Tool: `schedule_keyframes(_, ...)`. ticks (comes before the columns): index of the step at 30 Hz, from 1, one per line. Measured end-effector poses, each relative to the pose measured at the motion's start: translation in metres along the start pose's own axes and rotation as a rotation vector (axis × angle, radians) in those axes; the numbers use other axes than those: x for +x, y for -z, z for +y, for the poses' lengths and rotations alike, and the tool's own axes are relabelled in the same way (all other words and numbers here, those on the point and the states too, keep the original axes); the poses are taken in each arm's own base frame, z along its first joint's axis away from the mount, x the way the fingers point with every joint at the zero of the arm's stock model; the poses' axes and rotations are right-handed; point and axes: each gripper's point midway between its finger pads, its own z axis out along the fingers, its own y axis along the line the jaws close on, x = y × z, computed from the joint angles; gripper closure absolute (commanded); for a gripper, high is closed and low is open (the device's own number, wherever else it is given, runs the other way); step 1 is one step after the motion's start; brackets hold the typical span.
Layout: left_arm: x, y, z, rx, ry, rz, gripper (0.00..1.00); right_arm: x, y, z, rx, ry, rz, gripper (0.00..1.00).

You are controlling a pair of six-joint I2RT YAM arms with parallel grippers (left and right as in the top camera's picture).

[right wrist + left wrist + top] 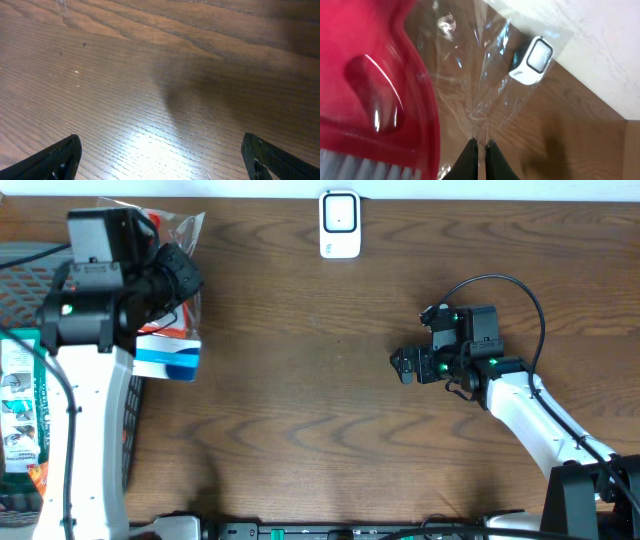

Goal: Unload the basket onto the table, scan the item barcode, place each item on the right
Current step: 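Lift the dustpan package out of the basket with the left gripper, then release the dustpan package onto the table beside the basket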

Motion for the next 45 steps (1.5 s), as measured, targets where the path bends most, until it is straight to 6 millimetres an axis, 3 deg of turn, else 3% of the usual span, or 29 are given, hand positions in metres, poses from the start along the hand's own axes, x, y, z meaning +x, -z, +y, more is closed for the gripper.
schedule_keyframes(6, 0.0, -0.017, 0.006, -0.013, 0.007, 0.021, 0.93, 0.0, 0.0, 0.0, 0.0, 0.0, 0.0, 0.01)
schedule_keyframes(13, -0.001, -0.018, 0.002, -0.004, 0.003, 0.015, 0.93, 0.0, 0.0, 0.0, 0.0, 0.0, 0.0, 0.01)
schedule_keyframes(26, 0.019, -0.027, -0.057, 0.117, -0.11, 0.022, 0.93, 0.0, 0.0, 0.0, 0.0, 0.0, 0.0, 0.01)
schedule_keyframes(35, 0.02, -0.03, -0.053, 0.054, -0.125, 0.0, 0.92, 0.0, 0.0, 0.001, -0.008, 0.0, -0.001, 0.01)
schedule_keyframes(38, 0.014, -0.03, -0.046, 0.009, -0.131, -0.031, 0.83, 0.0, 0.0, 0.002, -0.011, 0.001, -0.001, 0.01)
schedule_keyframes(41, 0.009, -0.03, -0.039, -0.033, -0.14, -0.06, 0.64, -0.001, 0.0, 0.002, -0.013, 0.001, -0.002, 0.01)
schedule_keyframes(45, 0.002, -0.029, -0.03, -0.087, -0.149, -0.097, 0.61, -0.001, 0.0, 0.003, -0.015, 0.001, -0.003, 0.01)
